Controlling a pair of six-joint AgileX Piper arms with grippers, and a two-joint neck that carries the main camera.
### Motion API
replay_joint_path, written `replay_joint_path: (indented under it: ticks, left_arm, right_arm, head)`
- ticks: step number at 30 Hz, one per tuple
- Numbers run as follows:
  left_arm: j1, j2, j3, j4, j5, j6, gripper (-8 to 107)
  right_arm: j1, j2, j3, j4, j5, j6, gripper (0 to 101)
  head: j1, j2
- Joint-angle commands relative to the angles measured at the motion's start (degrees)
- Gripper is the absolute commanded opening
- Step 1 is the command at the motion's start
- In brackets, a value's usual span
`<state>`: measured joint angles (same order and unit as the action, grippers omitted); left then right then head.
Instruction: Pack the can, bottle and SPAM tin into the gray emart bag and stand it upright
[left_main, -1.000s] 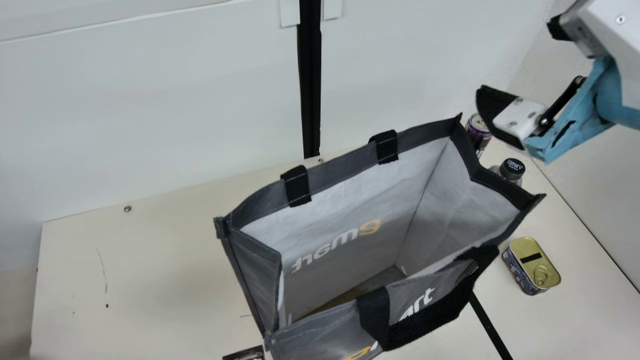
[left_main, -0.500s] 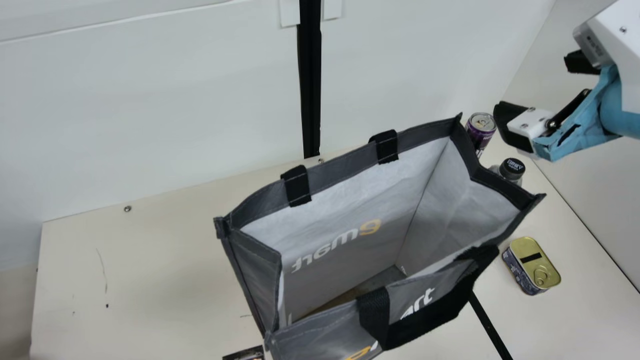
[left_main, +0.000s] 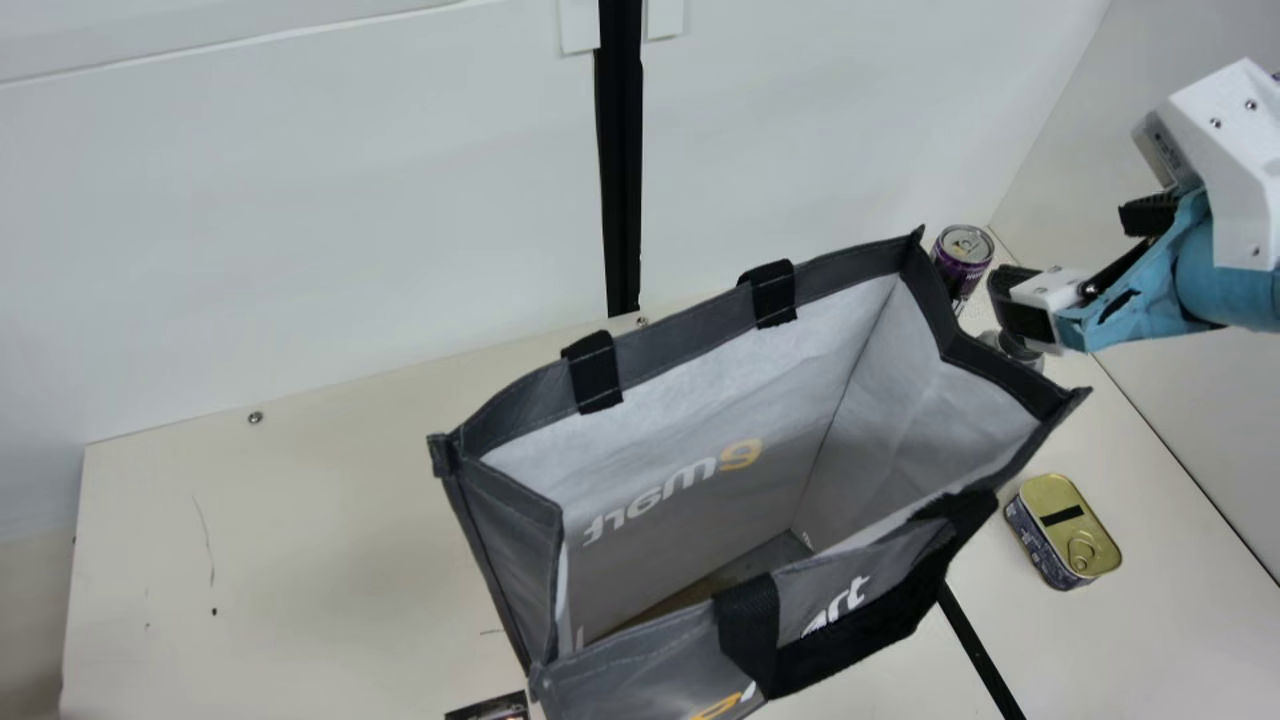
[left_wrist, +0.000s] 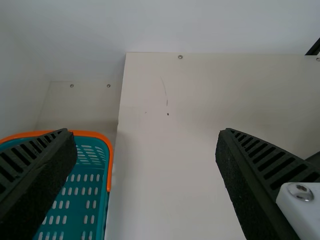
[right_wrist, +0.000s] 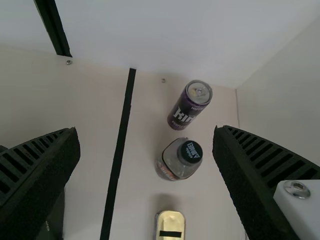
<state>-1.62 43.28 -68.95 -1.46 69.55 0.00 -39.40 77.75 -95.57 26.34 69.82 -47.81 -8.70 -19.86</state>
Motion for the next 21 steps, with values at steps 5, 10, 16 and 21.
replay_joint_path:
  ticks: [5, 10, 16, 21]
  left_arm:
    - [0.0, 0.0, 0.0, 0.0, 0.0, 0.0, 90]
    - [0.0, 0.0, 0.0, 0.0, 0.0, 0.0, 90]
    - [0.0, 0.0, 0.0, 0.0, 0.0, 0.0, 90]
    - [0.0, 0.0, 0.0, 0.0, 0.0, 0.0, 90]
  right_arm:
    - [0.0, -0.6, 3.0, -0.4, 0.1, 2.7, 95]
    - [-1.0, -0.9, 4.5, -0.7, 0.1, 3.7, 95]
    - [-4.1, -0.8, 4.7, -1.1, 0.1, 1.8, 95]
    - [-4.2, -0.8, 4.8, -1.6, 0.0, 1.8, 95]
  head:
    - [-1.3, -0.1]
    - [-1.3, -0.1]
    - [-1.3, -0.1]
    - [-1.3, -0.1]
